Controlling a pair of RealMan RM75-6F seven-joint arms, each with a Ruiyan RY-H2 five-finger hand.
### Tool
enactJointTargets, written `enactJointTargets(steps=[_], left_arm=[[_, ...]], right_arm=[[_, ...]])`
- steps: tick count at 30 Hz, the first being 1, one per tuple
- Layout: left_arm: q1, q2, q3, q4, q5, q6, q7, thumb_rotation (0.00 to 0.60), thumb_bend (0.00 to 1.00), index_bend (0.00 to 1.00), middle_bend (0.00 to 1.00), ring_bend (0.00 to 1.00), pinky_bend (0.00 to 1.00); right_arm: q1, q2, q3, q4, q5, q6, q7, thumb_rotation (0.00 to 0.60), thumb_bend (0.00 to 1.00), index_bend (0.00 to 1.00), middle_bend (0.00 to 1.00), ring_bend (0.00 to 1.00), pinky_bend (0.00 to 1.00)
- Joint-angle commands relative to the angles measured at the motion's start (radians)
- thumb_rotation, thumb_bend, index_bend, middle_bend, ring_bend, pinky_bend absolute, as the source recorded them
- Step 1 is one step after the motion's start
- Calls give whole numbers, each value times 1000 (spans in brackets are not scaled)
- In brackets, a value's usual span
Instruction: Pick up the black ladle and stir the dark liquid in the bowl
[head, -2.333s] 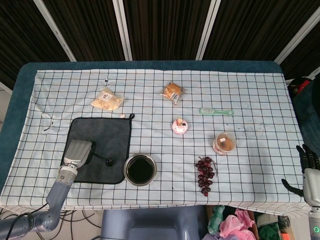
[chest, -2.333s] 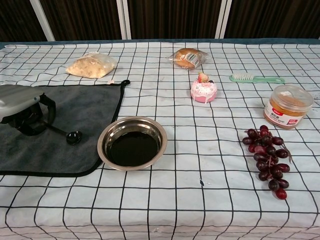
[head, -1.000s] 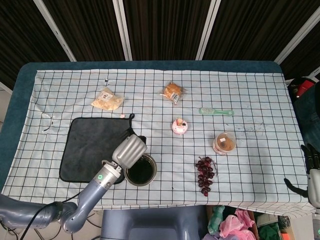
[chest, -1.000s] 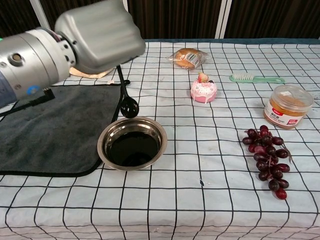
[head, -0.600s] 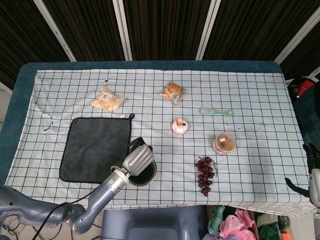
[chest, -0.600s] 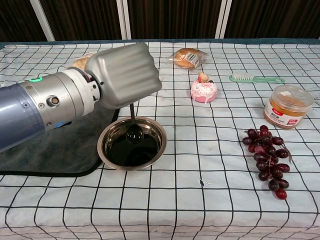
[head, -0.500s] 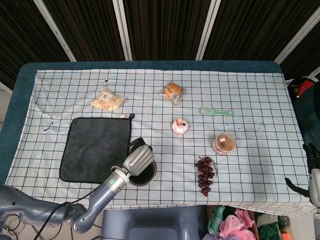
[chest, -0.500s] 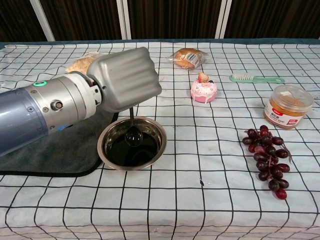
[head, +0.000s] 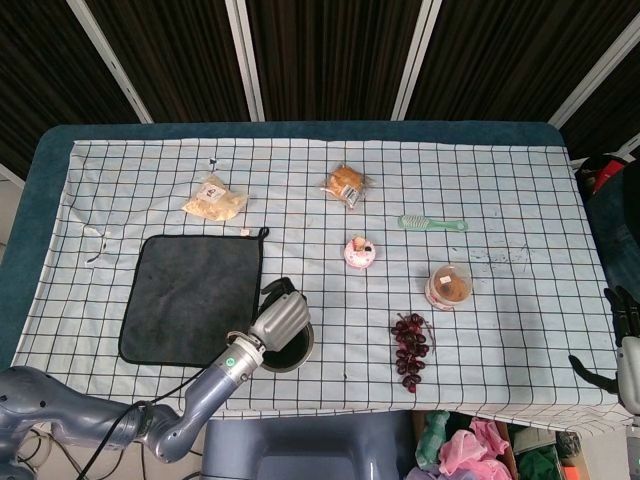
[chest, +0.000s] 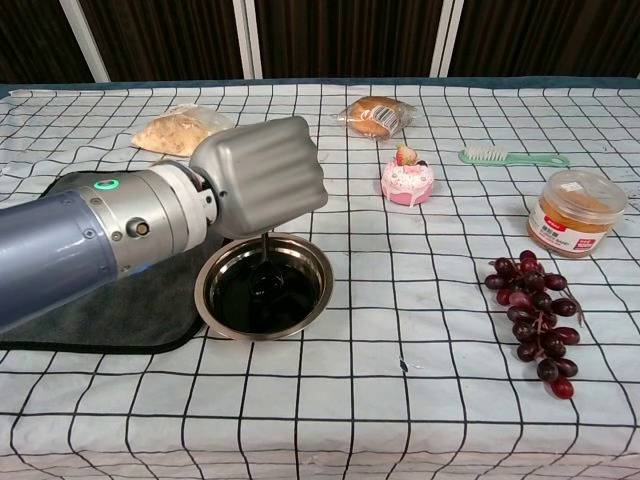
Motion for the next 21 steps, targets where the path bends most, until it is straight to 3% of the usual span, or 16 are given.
enactJointTargets(steps=[1, 21], left_arm=[[-6, -4, 1, 3, -3, 3, 3, 600, 480, 630, 917, 794, 745], [-58, -73, -2, 37, 0, -2, -21, 600, 480, 637, 927, 795, 745]], right_arm=[[0, 0, 0, 0, 0, 0, 1, 600, 113, 31, 8, 61, 217], [-1, 2, 3, 2, 2, 0, 13, 600, 113, 31, 8, 61, 217]])
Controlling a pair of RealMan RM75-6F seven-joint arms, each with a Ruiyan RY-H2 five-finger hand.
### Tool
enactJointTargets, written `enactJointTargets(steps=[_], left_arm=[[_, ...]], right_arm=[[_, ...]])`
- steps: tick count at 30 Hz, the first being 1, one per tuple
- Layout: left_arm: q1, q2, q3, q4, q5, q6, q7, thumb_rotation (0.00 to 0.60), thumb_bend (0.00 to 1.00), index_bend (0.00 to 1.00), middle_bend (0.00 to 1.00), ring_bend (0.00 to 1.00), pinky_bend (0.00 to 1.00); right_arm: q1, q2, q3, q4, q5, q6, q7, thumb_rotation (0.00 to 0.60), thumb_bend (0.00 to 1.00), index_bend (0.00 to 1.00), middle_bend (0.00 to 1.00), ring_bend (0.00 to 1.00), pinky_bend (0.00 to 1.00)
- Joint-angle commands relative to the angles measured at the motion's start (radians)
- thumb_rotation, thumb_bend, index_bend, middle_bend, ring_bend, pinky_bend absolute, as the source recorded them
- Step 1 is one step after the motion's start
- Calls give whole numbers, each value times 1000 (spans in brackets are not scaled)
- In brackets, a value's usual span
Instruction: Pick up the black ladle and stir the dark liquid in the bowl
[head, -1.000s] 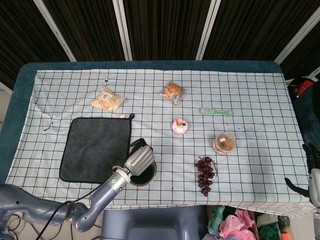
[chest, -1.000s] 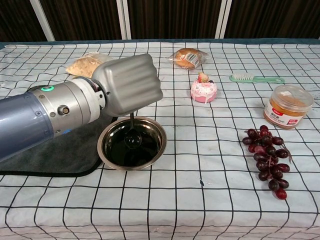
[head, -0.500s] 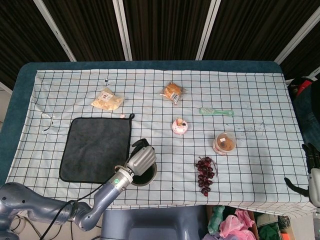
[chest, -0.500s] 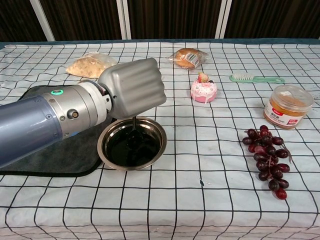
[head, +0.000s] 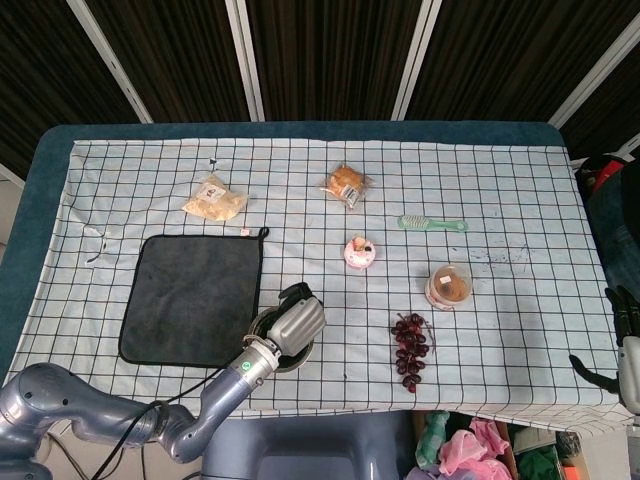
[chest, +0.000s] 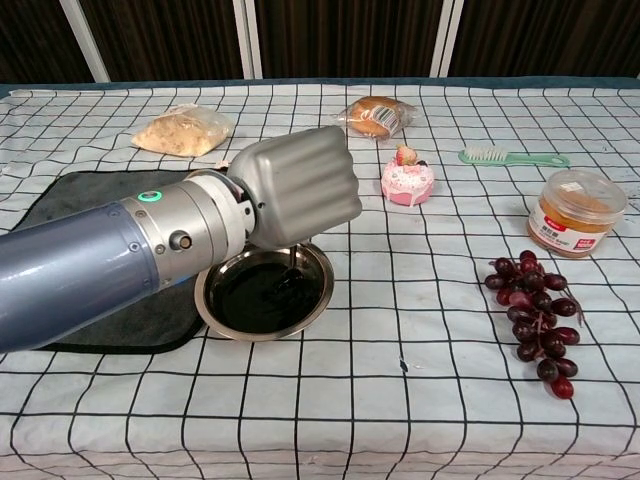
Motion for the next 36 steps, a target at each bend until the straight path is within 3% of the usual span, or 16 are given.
enactJointTargets(steps=[1, 10, 20, 27, 36], left_arm=[[-3, -8, 4, -8, 4, -4, -17, 600, 480, 637, 927, 795, 745], [10, 25, 29, -121, 15, 14, -61, 600, 480, 649, 931, 795, 745], [40, 134, 106, -230, 41, 28, -108, 600, 480, 650, 931, 795, 745], [54, 187, 125, -204, 35, 28, -145, 600, 480, 651, 931, 795, 745], [33, 170, 89, -99, 1, -9, -173, 600, 481, 650, 931, 795, 745]], right_arm=[[0, 1, 0, 1, 0, 0, 2, 600, 114, 31, 8, 61, 217], [-2, 3, 0, -2, -4, 5, 6, 600, 113, 31, 8, 61, 217], [-1, 0, -3, -7, -8, 5, -12, 600, 114, 31, 8, 61, 217], [1, -3, -5, -9, -8, 2, -24, 600, 114, 31, 8, 61, 217], [2, -4, -4, -8, -5, -2, -22, 600, 114, 31, 8, 61, 217]])
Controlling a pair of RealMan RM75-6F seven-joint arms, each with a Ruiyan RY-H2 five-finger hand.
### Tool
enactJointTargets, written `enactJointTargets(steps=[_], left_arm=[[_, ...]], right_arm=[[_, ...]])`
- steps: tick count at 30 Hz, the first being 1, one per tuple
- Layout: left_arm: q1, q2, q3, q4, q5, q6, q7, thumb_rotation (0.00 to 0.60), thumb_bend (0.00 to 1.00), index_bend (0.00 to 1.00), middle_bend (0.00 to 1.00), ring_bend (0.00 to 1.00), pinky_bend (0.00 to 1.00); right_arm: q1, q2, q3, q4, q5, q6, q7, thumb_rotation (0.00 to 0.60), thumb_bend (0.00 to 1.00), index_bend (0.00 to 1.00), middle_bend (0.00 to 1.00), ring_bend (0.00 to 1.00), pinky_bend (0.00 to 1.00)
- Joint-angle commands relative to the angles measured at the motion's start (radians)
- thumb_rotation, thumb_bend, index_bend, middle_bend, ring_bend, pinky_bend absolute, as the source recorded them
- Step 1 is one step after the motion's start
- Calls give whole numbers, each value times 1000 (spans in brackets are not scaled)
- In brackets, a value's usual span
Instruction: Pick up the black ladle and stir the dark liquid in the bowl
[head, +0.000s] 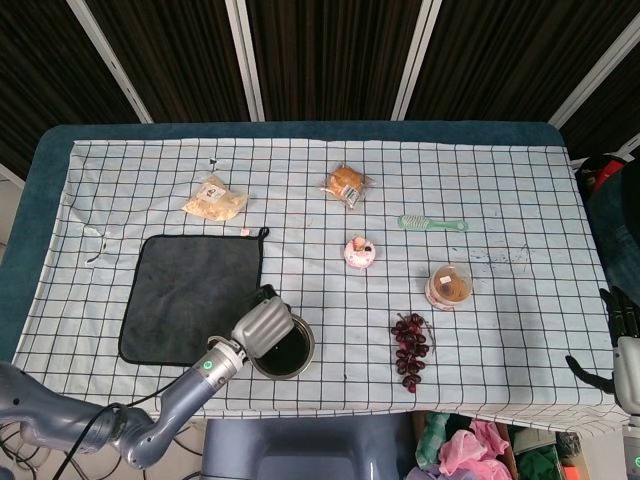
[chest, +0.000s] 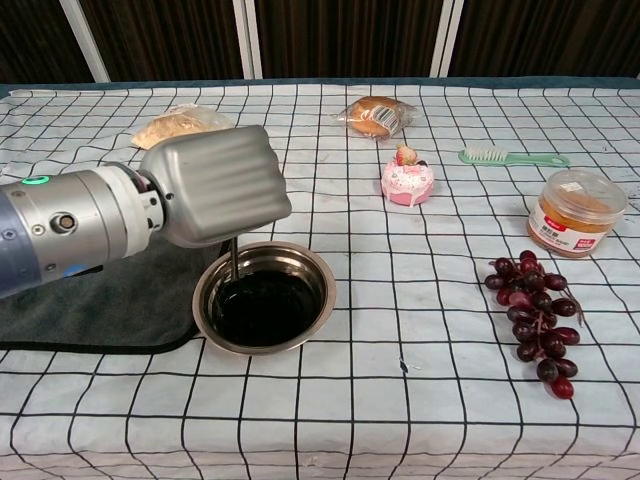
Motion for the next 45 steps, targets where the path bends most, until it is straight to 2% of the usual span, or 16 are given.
enactJointTargets(steps=[1, 9, 22, 31, 36, 40, 45], left_arm=[[-17, -22, -22, 38, -12, -20, -6, 600, 481, 650, 931, 795, 745], [-51, -87, -66, 101, -20, -33, 0, 600, 481, 651, 931, 795, 745], [-81, -157, -72, 86, -17, -34, 34, 600, 481, 651, 931, 795, 745], [-64, -100, -20, -36, 10, -3, 43, 600, 481, 653, 932, 795, 745], [-36, -32, 29, -99, 49, 29, 24, 600, 481, 657, 936, 795, 745], [-18, 11, 53, -108, 54, 41, 15, 600, 481, 657, 936, 795, 745], [-11, 35, 54, -94, 48, 40, 5, 600, 481, 657, 936, 795, 745]], right_arm=[[0, 1, 1, 1, 1, 0, 2, 600, 114, 31, 8, 61, 217], [2, 0, -1, 4, 1, -8, 9, 600, 113, 31, 8, 61, 217], [1, 3, -1, 4, 4, -9, 16, 600, 113, 31, 8, 61, 217], [5, -1, -5, 4, -1, -13, 6, 600, 113, 31, 8, 61, 217], [4, -2, -5, 2, 1, -12, -1, 600, 113, 31, 8, 61, 217], [5, -3, -6, 0, 1, -13, -5, 600, 114, 31, 8, 61, 217], [6, -4, -7, -2, -1, -14, -13, 600, 114, 31, 8, 61, 217]])
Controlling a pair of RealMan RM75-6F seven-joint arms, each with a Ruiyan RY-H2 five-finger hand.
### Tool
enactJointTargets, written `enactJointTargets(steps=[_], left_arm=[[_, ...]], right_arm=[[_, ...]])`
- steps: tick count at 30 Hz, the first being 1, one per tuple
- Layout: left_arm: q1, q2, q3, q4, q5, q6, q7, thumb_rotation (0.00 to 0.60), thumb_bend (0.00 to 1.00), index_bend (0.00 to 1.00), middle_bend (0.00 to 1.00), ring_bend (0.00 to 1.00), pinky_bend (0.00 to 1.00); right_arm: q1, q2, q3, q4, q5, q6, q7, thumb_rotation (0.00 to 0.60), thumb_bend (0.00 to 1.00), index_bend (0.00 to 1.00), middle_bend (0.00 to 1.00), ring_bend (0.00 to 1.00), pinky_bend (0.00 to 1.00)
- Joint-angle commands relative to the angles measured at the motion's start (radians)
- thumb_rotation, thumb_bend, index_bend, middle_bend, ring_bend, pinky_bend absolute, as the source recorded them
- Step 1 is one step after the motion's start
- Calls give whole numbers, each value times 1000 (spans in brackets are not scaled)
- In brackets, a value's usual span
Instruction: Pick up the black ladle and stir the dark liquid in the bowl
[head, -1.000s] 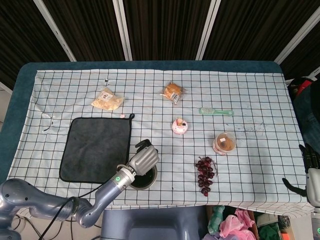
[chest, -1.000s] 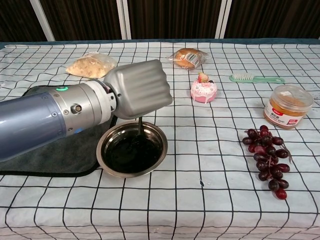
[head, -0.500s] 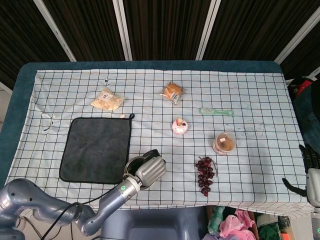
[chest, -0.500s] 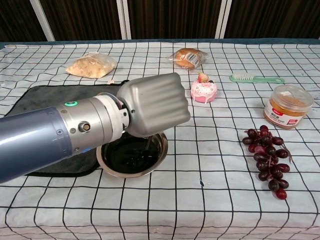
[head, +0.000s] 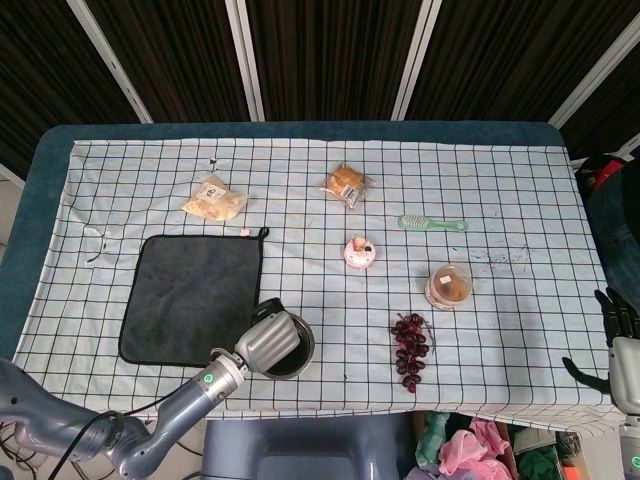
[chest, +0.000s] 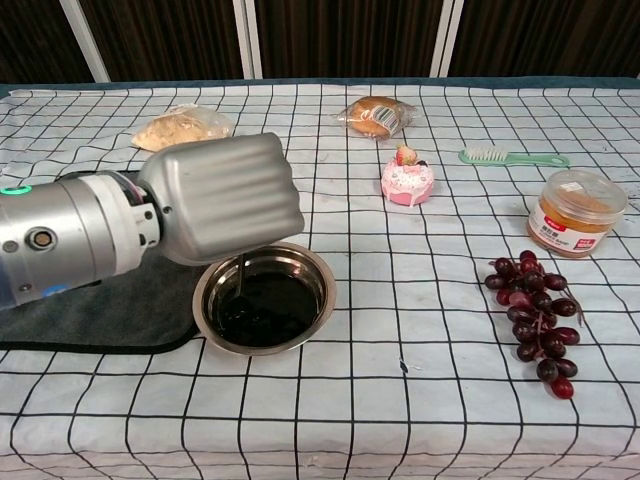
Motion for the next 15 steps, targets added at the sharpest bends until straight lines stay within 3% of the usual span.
enactJointTargets(steps=[1, 15], left_arm=[[1, 5, -5, 14, 0, -3, -7, 600, 481, 657, 936, 795, 745], [-56, -96, -109, 161, -52, -55, 9, 600, 481, 658, 936, 795, 745]], right_arm=[[0, -1, 0, 0, 1, -1, -2, 600, 114, 31, 8, 61, 217], [0, 0, 1, 6, 6, -2, 6, 600, 113, 30, 8, 61, 217]])
